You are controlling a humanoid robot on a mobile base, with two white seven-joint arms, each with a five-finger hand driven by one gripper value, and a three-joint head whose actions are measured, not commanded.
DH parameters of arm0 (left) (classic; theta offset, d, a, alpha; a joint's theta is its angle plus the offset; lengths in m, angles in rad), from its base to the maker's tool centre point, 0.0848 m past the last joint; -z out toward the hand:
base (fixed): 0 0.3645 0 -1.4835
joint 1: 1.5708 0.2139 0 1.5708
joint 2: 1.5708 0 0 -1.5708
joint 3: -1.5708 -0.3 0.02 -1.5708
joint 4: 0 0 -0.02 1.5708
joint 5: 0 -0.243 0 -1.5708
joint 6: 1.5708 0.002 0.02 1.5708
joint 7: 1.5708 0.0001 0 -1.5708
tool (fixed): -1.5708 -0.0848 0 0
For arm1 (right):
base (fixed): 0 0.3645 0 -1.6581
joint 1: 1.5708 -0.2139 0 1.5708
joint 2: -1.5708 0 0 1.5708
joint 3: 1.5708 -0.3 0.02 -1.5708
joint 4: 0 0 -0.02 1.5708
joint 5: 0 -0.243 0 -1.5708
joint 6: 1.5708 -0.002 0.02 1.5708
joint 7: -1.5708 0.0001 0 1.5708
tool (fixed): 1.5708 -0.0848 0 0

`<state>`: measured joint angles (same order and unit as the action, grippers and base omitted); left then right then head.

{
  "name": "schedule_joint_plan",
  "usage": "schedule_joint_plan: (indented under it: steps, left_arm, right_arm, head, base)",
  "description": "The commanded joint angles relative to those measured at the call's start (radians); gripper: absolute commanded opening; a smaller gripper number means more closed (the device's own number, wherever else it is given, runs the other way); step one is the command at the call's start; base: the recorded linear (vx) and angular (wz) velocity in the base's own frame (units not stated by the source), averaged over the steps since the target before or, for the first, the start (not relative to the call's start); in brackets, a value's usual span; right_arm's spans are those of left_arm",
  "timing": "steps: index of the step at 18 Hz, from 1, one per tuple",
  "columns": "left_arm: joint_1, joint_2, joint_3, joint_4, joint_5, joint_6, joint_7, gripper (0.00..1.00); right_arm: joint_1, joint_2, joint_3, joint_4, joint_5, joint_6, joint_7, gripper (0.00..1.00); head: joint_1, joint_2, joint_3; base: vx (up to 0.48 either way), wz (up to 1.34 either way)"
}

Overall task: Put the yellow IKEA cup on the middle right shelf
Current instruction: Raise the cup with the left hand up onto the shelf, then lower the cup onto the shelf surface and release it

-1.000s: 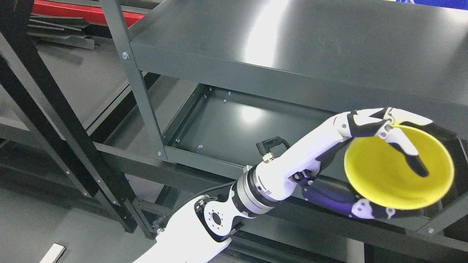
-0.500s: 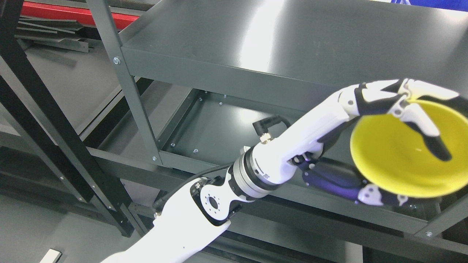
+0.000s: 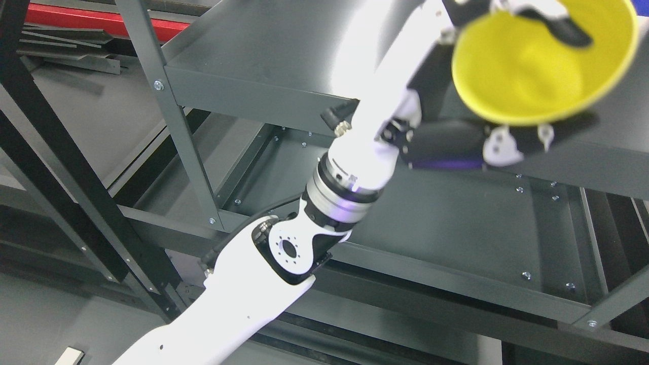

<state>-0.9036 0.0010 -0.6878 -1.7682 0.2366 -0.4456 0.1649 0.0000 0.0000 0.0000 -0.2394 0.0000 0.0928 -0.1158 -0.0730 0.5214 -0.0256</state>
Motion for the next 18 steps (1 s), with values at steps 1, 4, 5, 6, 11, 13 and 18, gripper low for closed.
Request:
schedule_joint_plan:
  steps: [1, 4, 5, 6, 11, 13, 18]
  left_arm:
    - [-0.081, 0.016, 0.047, -0.007, 0.009, 0.118, 0.102, 0.0]
    - [-0.116, 0.016, 0.044, -0.001, 0.151, 0.259, 0.131, 0.0]
    - [-0.132, 0.016, 0.042, 0.004, 0.217, 0.312, 0.157, 0.0]
    - [-0.149, 0.016, 0.044, 0.007, 0.243, 0.358, 0.191, 0.0]
    - [-0.182, 0.016, 0.045, 0.055, 0.282, 0.603, 0.341, 0.0]
    - [-0.202, 0.016, 0.045, 0.078, 0.36, 0.645, 0.349, 0.0]
    - [-0.254, 0.016, 0.045, 0.16, 0.52, 0.703, 0.35, 0.0]
  right_arm:
    - [0.014, -0.017, 0.017, 0.0, -0.025, 0.001, -0.001, 0.99]
    - [0.014, -0.017, 0.017, 0.0, -0.025, 0.001, -0.001, 0.99]
    - [0.014, -0.017, 0.017, 0.0, -0.025, 0.001, -0.001, 0.99]
    - [0.014, -0.017, 0.017, 0.0, -0.025, 0.001, -0.001, 0.99]
    - [0.014, -0.017, 0.017, 0.0, -0.025, 0.001, -0.001, 0.99]
    - [0.014, -0.017, 0.017, 0.0, -0.025, 0.001, -0.001, 0.99]
    - [0.014, -0.017, 0.017, 0.0, -0.025, 0.001, -0.001, 0.99]
  head:
    - [0.0, 0.0, 0.0]
    - [0.0, 0.0, 0.0]
    - [0.0, 0.0, 0.0]
    - [0.0, 0.0, 0.0]
    - [0.0, 0.0, 0.0]
    - [0.0, 0.0, 0.0]
    - [0.0, 0.0, 0.0]
  base:
    - [0.0, 0.0]
    - [0.0, 0.0]
    - [0.0, 0.0]
    - [0.006, -0.03]
    - [0.009, -0.03]
    - [0.011, -0.05]
    - [0.018, -0.05]
